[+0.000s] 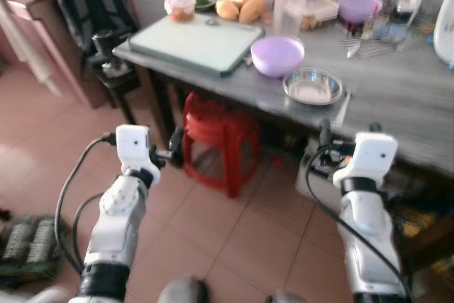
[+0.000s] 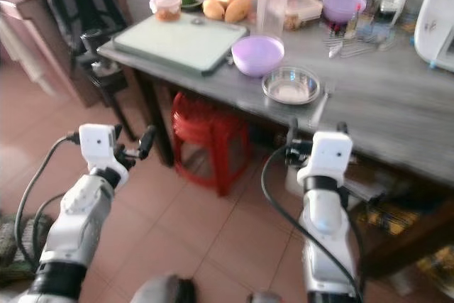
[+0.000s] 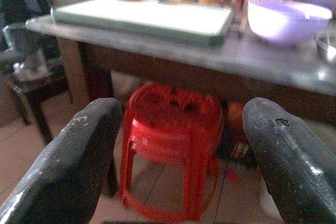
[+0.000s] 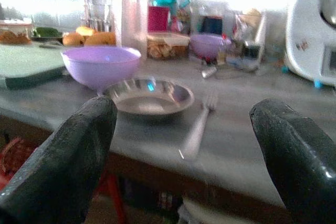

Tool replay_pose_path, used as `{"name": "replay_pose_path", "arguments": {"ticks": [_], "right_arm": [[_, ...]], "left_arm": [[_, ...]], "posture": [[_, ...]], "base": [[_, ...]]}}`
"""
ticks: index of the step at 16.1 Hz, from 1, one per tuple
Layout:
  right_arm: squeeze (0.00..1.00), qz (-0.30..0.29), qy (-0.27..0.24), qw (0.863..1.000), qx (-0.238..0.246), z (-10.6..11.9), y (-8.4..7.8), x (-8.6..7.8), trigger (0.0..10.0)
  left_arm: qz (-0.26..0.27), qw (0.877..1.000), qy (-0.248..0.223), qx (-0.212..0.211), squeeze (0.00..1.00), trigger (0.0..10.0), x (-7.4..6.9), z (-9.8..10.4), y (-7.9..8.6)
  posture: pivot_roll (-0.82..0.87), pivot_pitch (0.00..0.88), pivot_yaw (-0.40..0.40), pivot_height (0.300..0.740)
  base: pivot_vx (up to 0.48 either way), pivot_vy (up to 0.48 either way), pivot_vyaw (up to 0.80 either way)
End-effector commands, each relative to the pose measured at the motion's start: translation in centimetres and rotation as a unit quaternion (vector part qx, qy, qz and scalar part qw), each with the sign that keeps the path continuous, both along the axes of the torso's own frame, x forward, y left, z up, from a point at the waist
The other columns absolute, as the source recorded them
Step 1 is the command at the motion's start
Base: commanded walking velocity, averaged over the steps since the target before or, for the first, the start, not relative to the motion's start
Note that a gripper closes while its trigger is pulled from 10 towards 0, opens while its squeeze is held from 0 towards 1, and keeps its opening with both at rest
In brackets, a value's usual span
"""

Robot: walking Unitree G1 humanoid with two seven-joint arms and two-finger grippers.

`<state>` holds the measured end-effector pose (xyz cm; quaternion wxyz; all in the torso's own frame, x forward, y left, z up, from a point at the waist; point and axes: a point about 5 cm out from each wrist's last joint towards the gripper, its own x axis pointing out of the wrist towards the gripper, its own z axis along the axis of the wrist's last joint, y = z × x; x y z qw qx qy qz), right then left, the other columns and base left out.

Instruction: Setting the table

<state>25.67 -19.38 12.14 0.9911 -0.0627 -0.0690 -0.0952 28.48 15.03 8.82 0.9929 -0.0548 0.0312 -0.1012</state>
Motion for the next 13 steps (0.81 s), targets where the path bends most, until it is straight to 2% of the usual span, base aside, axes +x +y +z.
{"name": "replay_pose_path", "arguments": {"ticks": [1, 2, 6, 8, 10, 11, 12, 13], "right_arm": [[0.00, -0.009, 0.002, 1.000, 0.006, -0.2, -0.5, 0.0, 10.0], [0.00, -0.016, 0.007, 1.000, 0.012, -0.6, -0.7, 0.0, 10.0], [0.00, 0.000, 0.003, 1.000, 0.027, -0.6, 0.2, 0.5, 10.0], [0.00, 0.013, 0.002, 1.000, 0.020, -0.3, 0.2, 1.2, 10.0], [0.00, 0.018, -0.010, 1.000, 0.003, 0.3, 0.1, 1.7, 10.0], [0.00, 0.033, -0.025, 0.999, -0.015, 1.0, 0.5, 2.0, 10.0], [0.00, 0.039, -0.035, 0.998, -0.021, 1.5, 0.9, 2.2, 10.0], [0.00, 0.029, -0.030, 0.999, -0.005, 1.4, 0.9, 2.2, 10.0]], "left_arm": [[-0.014, 1.000, 0.013, 0.010, 0.00, 10.0, -0.3, -0.5, -0.1], [-0.024, 1.000, 0.014, 0.012, 0.00, 10.0, -0.4, -0.6, -0.4], [-0.017, 1.000, 0.012, -0.008, 0.00, 10.0, -1.1, -0.9, -1.7], [0.000, 1.000, 0.004, -0.014, 0.00, 10.0, -1.2, -0.5, -2.3], [0.032, 0.999, -0.033, -0.002, 0.00, 10.0, -0.9, 0.6, -1.4], [0.052, 0.998, -0.038, 0.013, 0.00, 10.0, -0.7, 1.0, -0.8], [0.059, 0.998, -0.033, 0.005, 0.00, 10.0, -0.7, 1.3, -0.2], [0.053, 0.998, -0.024, 0.000, 0.00, 10.0, -0.8, 1.3, 0.0]], "posture": [[-0.03, 0.000, 0.106, 0.740], [-0.03, 0.000, 0.103, 0.740], [-0.02, 0.000, 0.069, 0.740], [0.00, 0.000, 0.044, 0.740], [0.02, 0.000, 0.065, 0.740], [0.03, 0.000, 0.074, 0.740], [0.02, 0.000, 0.067, 0.740], [0.02, 0.000, 0.063, 0.740]], "base": [[-0.247, 0.000, 0.00], [-0.244, 0.000, 0.00], [-0.247, 0.000, 0.00], [0.000, 0.000, -0.67], [0.000, 0.000, -0.80], [0.000, 0.000, -0.80], [0.000, 0.000, -0.80], [0.000, 0.000, -0.80]]}}
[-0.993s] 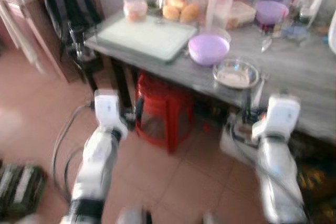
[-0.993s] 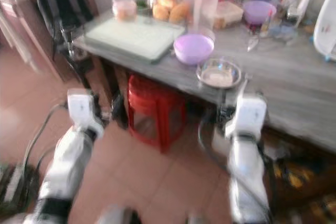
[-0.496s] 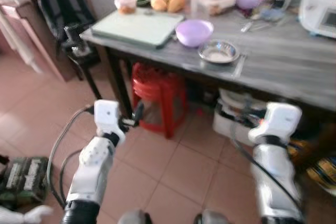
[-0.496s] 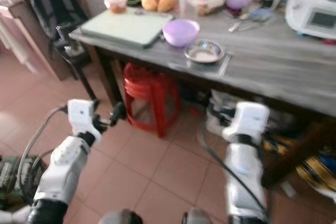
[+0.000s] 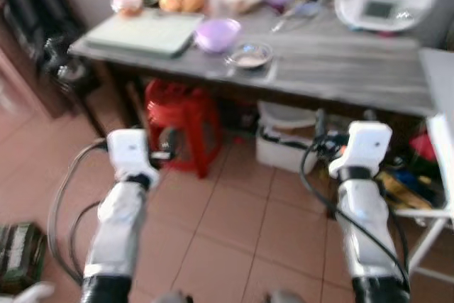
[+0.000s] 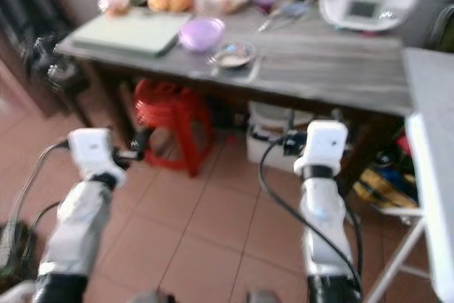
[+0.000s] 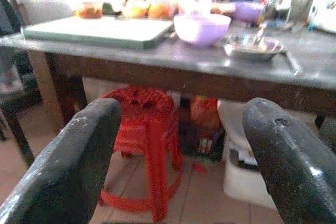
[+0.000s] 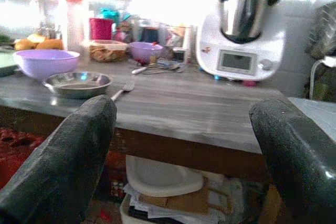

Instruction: Setting the table

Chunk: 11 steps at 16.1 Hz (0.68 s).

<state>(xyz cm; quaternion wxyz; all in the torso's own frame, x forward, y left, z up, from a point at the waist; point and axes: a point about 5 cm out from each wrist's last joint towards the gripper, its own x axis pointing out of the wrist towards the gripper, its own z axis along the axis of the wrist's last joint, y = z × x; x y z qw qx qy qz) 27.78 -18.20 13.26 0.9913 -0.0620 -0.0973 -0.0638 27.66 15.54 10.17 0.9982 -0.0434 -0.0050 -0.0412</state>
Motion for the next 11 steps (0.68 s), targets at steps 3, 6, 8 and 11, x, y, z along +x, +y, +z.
{"name": "replay_pose_path", "arguments": {"ticks": [3, 6, 8, 11], "right_arm": [[0.00, 0.004, 0.012, 1.000, -0.006, -0.2, 0.0, -1.2, 10.0], [0.00, -0.009, 0.026, 1.000, -0.002, -0.5, -0.6, -2.2, 10.0], [0.00, -0.020, 0.045, 0.999, -0.001, -1.3, -1.3, -3.0, 10.0], [0.00, -0.013, 0.051, 0.999, -0.001, -1.5, -1.5, -2.6, 10.0]], "left_arm": [[-0.009, 1.000, -0.012, 0.026, 0.00, 10.0, 0.2, 0.2, -1.5], [0.015, 1.000, 0.005, 0.011, 0.00, 10.0, -0.3, -0.7, -1.7], [0.002, 1.000, 0.015, 0.003, 0.00, 10.0, -1.0, -1.0, -2.3], [-0.020, 0.999, 0.028, -0.001, 0.00, 10.0, -0.7, -0.8, -3.0]], "posture": [[-0.01, 0.000, 0.072, 0.740], [-0.05, 0.000, 0.077, 0.740], [-0.05, 0.000, 0.076, 0.740], [-0.05, 0.000, 0.061, 0.740]], "base": [[0.000, 0.000, -0.80], [0.000, 0.000, -0.80], [0.000, 0.000, -0.80], [0.000, 0.000, -0.50]]}}
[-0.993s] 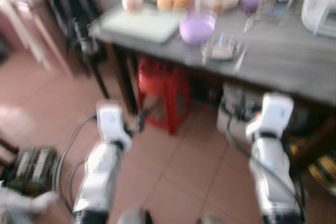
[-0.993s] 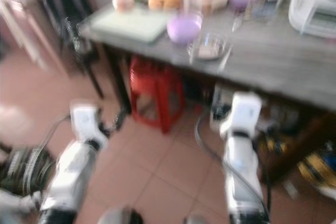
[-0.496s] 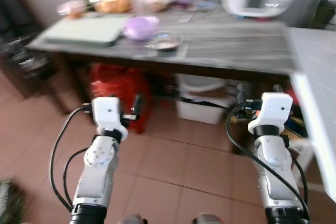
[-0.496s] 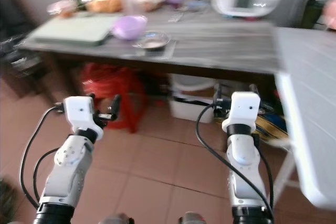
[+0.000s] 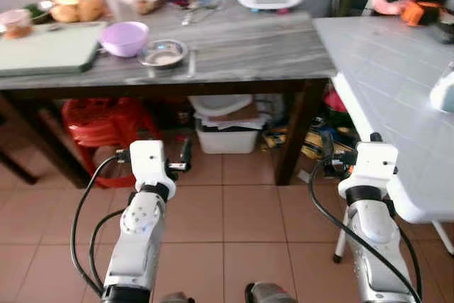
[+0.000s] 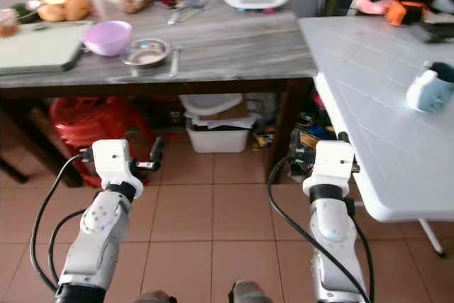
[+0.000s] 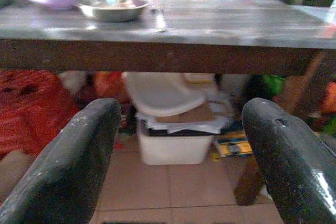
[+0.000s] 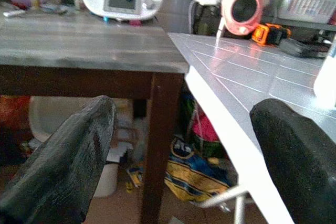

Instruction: Setting the table

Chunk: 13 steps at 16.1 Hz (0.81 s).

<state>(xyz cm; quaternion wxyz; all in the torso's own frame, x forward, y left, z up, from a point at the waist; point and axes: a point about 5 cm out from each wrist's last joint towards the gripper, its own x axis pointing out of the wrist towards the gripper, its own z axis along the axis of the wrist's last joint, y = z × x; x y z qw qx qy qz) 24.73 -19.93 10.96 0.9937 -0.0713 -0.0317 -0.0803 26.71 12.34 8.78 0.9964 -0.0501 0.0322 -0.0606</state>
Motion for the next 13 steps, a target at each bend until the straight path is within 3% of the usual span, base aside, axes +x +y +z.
{"name": "replay_pose_path", "arguments": {"ticks": [1, 2, 3, 6, 8, 9, 11, 13], "right_arm": [[0.00, 0.020, -0.020, 1.000, -0.008, 1.3, 0.5, 0.5, 10.0], [0.00, 0.024, -0.024, 0.999, -0.010, 1.5, 0.5, 0.5, 10.0], [0.00, 0.004, -0.024, 0.999, -0.042, 1.7, -0.1, 0.3, 10.0], [0.00, 0.025, -0.030, 0.999, -0.023, 2.1, 0.5, 0.4, 10.0], [0.00, 0.009, -0.040, 0.999, -0.024, 2.4, 1.1, 0.8, 10.0], [0.00, 0.000, -0.031, 0.998, -0.062, 2.3, 1.2, 1.0, 10.0], [0.00, 0.031, -0.033, 0.998, -0.052, 2.2, 1.9, 1.1, 10.0], [0.00, 0.021, -0.032, 0.993, -0.113, 2.0, 1.5, 0.9, 10.0]], "left_arm": [[0.001, 1.000, -0.012, -0.002, 0.00, 10.0, 0.4, 0.8, 0.3], [-0.002, 1.000, -0.015, -0.002, 0.00, 10.0, 0.4, 0.9, 0.3], [0.018, 1.000, -0.021, 0.005, 0.00, 10.0, 0.5, 0.9, 0.8], [0.049, 0.998, -0.030, 0.013, 0.00, 10.0, 0.0, 0.7, 1.6], [0.088, 0.995, -0.032, 0.021, 0.00, 10.0, 0.2, 1.0, 2.5], [0.091, 0.995, -0.026, 0.018, 0.00, 10.0, 0.2, 0.9, 2.6], [0.063, 0.998, -0.022, 0.005, 0.00, 10.0, 0.0, 1.1, 1.9], [0.049, 0.999, -0.021, 0.009, 0.00, 10.0, 0.1, 1.2, 1.8]], "posture": [[-0.05, 0.000, 0.060, 0.740], [-0.05, 0.000, 0.058, 0.740], [-0.04, 0.000, 0.053, 0.740], [-0.03, 0.000, 0.038, 0.740], [-0.01, 0.000, 0.030, 0.740], [-0.01, 0.000, 0.030, 0.740], [-0.01, 0.000, 0.030, 0.740], [-0.02, 0.000, 0.040, 0.740]], "base": [[0.000, 0.000, 0.00], [0.000, 0.000, 0.00], [0.000, 0.000, 0.00], [0.000, 0.000, 0.00], [0.000, 0.000, 0.00], [0.000, 0.000, 0.00], [0.000, 0.000, 0.00], [0.000, -0.264, 0.00]]}}
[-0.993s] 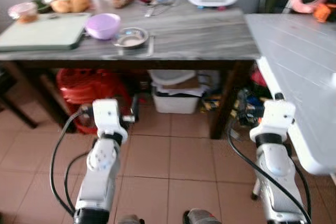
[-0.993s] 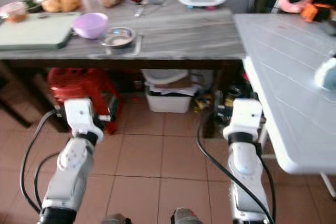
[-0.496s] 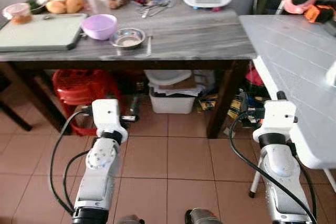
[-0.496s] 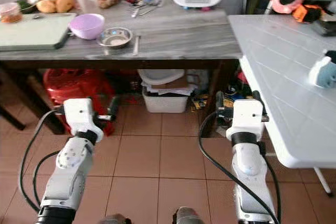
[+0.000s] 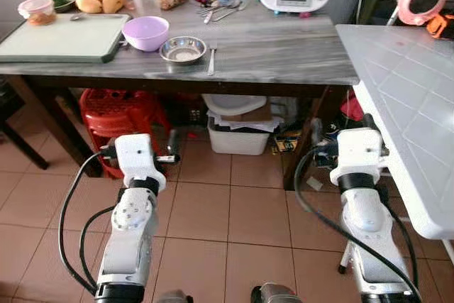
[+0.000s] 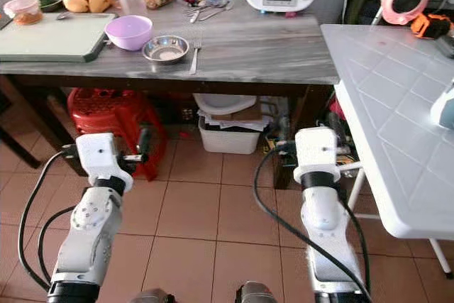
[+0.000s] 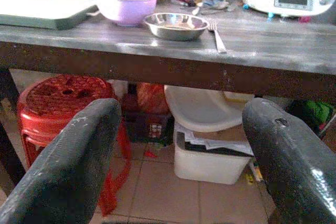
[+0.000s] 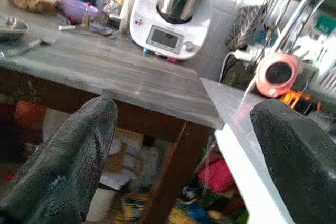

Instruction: Setting the table

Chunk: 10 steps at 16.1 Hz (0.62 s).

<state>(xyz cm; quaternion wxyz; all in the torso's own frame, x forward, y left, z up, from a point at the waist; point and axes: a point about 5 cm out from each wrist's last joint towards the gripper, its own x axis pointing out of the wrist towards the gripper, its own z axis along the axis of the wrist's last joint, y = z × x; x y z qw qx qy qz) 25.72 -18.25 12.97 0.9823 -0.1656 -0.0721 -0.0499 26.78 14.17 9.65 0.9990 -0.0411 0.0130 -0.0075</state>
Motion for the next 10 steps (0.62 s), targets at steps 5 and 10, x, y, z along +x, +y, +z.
{"name": "replay_pose_path", "arguments": {"ticks": [5, 10], "right_arm": [[0.00, 0.012, 0.018, 0.995, 0.100, -0.68, 0.00, -0.76, 10.0], [0.00, 0.008, 0.025, 0.996, 0.085, -0.89, 0.27, -0.10, 10.0]], "left_arm": [[-0.004, 1.000, -0.008, 0.005, 0.00, 10.0, 0.45, 0.68, 0.12], [-0.006, 1.000, -0.010, 0.012, 0.00, 10.0, 0.61, 0.98, 0.32]], "posture": [[-0.01, 0.000, 0.056, 0.740], [0.00, 0.000, 0.056, 0.740]], "base": [[0.000, -0.271, 0.00], [0.000, -0.262, 0.00]]}}
